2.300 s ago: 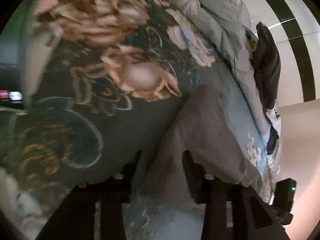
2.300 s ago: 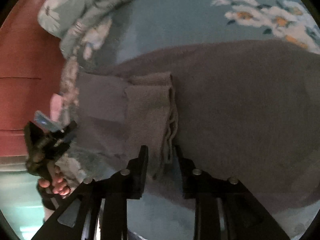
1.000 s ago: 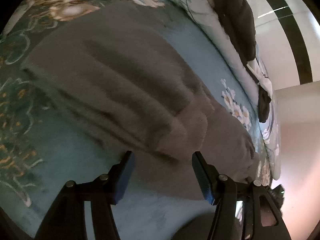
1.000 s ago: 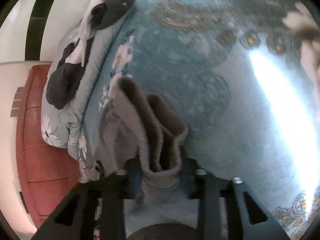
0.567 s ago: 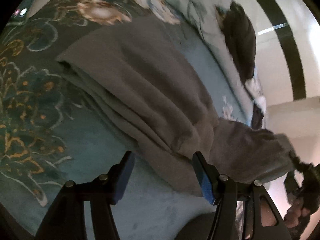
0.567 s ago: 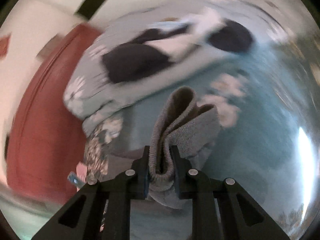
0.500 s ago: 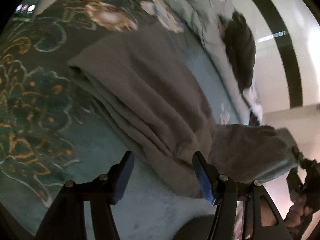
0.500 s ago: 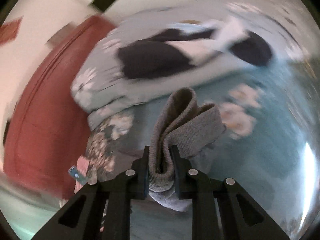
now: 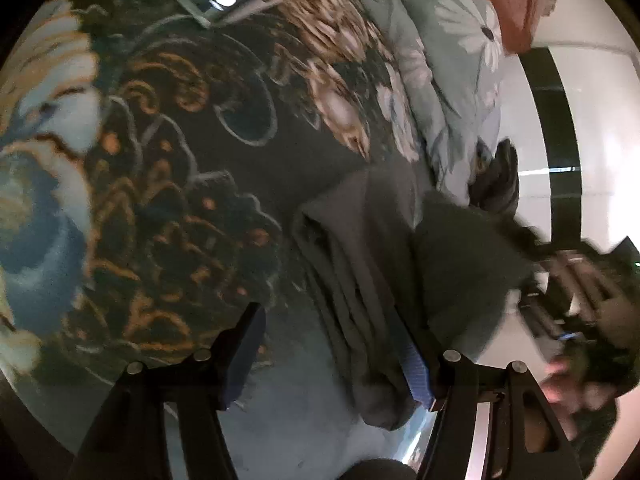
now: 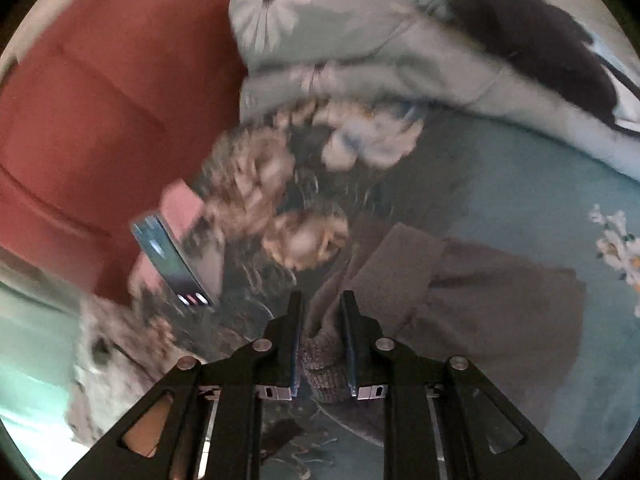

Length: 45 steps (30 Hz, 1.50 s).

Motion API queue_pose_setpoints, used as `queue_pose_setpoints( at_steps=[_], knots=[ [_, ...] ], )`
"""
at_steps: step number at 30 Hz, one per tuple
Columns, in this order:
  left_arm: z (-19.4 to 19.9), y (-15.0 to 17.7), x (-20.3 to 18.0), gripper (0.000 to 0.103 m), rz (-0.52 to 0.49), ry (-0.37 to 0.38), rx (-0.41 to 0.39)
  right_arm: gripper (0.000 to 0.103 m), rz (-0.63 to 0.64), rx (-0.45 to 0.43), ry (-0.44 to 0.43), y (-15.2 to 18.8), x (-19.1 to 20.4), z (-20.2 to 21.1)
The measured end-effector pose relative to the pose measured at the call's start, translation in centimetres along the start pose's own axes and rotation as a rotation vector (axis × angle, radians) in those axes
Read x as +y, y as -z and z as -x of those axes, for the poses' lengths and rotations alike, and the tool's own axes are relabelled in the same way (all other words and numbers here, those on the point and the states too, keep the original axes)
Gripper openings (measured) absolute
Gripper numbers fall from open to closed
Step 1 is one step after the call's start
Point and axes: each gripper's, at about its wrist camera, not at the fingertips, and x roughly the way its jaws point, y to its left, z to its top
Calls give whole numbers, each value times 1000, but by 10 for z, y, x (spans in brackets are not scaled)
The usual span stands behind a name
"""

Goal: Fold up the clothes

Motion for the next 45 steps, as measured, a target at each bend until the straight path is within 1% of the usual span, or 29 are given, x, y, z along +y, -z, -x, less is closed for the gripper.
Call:
queue_pose_setpoints(
  at_steps=[3, 5, 6, 8, 9, 10, 11, 12, 14, 16, 21, 23, 25, 27, 28, 29, 30, 31, 32, 35, 39, 40, 42, 44, 45],
  knots=[
    [5, -4, 11, 68, 24, 13, -12, 20, 28, 75, 23, 12, 3, -23],
    [6, -5, 15, 68, 40, 22, -17, 25, 42, 118, 27, 21, 3, -35],
    [6, -5, 17, 68, 47, 27, -18, 25, 47, 138, 10, 23, 2, -37],
    [6, -5, 18, 68, 51, 41, -16, 27, 38, 143, -49, 25, -1, -33],
    [5, -5, 17, 68, 47, 50, -16, 30, 32, 141, -80, 26, -3, -29],
    [5, -5, 15, 68, 36, 59, -15, 36, 25, 128, -104, 26, -5, -22],
    [4, -6, 11, 68, 20, 69, -10, 41, 14, 106, -121, 26, -9, -13],
    [2, -7, 7, 69, 5, 78, -5, 44, -3, 83, -138, 24, -15, -3],
    [-5, -8, -4, 71, -30, 92, 8, 46, -48, 52, -151, 22, -31, 15],
    [-14, -8, -19, 72, -81, 91, 21, 46, -107, 38, -130, 22, -54, 28],
    [-45, -3, -51, 72, -208, 34, 76, 46, -221, 47, -68, 37, -114, 46],
    [-48, 2, -62, 71, -258, 20, 70, 46, -281, 51, -68, 47, -137, 50],
    [-48, 6, -71, 71, -319, -14, 48, 46, -342, 46, -71, 57, -158, 55],
    [-48, 9, -81, 66, -381, -47, 26, 46, -393, 38, -78, 66, -175, 60],
    [-48, 11, -86, 59, -411, -63, 15, 46, -416, 38, -83, 71, -182, 61],
    [-48, 13, -90, 50, -438, -83, 6, 46, -436, 40, -89, 75, -188, 61],
    [-52, 11, -92, 44, -452, -111, 2, 46, -455, 42, -94, 79, -193, 60],
    [-56, 10, -93, 34, -461, -133, -2, 46, -473, 45, -98, 83, -198, 60],
    [-57, 9, -91, 29, -452, -132, -8, 46, -488, 46, -104, 87, -202, 59],
    [-51, 2, -89, 24, -411, -90, -33, 46, -526, 45, -124, 95, -211, 58],
    [-24, -13, -113, 24, -482, 30, -121, 46, -552, 27, -142, 101, -220, 60],
    [-19, -18, -114, 24, -490, 38, -136, 46, -555, 26, -143, 103, -221, 60],
    [-19, -28, -106, 24, -472, 22, -141, 46, -558, 27, -142, 106, -224, 60],
    [-33, -38, -84, 24, -418, -24, -89, 46, -562, 30, -152, 109, -225, 57],
    [-42, -40, -71, 24, -391, -58, -56, 46, -564, 34, -157, 110, -226, 55]
  ],
)
